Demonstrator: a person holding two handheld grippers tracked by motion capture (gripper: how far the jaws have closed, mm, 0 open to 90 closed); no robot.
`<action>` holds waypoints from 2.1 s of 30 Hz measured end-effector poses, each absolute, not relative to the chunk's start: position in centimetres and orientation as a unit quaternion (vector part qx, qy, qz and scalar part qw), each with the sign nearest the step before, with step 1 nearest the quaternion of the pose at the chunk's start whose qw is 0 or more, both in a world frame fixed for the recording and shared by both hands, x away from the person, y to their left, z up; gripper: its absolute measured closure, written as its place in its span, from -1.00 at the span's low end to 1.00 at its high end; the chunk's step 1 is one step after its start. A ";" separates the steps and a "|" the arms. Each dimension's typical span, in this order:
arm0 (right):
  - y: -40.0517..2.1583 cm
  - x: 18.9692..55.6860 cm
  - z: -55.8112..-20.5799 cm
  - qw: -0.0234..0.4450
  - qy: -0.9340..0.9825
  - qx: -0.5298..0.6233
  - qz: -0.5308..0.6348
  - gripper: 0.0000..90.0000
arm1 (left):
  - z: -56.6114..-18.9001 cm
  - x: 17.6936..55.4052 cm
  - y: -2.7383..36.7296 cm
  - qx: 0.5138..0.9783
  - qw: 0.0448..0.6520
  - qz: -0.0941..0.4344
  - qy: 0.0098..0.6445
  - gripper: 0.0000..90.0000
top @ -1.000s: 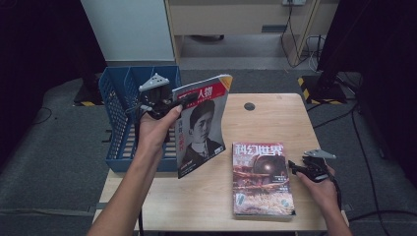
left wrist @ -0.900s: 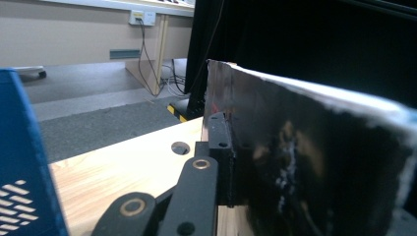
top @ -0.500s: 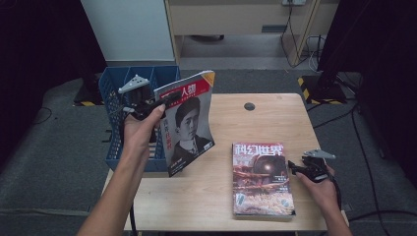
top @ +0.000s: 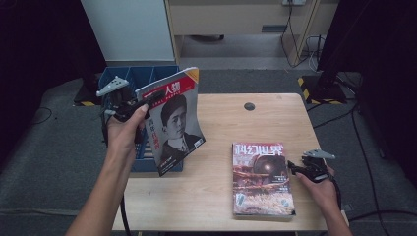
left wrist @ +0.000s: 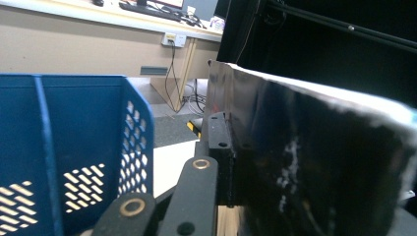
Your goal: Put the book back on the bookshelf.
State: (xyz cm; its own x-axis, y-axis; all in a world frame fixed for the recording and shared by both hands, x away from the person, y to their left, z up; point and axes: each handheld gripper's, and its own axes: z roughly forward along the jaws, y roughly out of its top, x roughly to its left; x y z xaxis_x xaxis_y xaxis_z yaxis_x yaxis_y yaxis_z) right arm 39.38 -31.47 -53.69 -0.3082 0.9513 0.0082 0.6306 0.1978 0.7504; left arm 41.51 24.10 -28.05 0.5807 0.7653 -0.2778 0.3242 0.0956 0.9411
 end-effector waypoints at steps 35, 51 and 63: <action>-31.3 39.3 -53.7 0.236 0.740 0.533 0.335 -0.32 | -27.7 39.8 32.2 0.607 0.611 0.215 0.460 0.91; -31.3 39.3 -53.7 0.237 0.740 0.534 0.334 -0.32 | -27.4 39.0 34.4 0.596 0.609 0.235 0.467 0.91; -31.3 39.3 -53.7 0.237 0.740 0.534 0.334 -0.32 | -27.0 38.4 35.9 0.588 0.609 0.244 0.474 0.91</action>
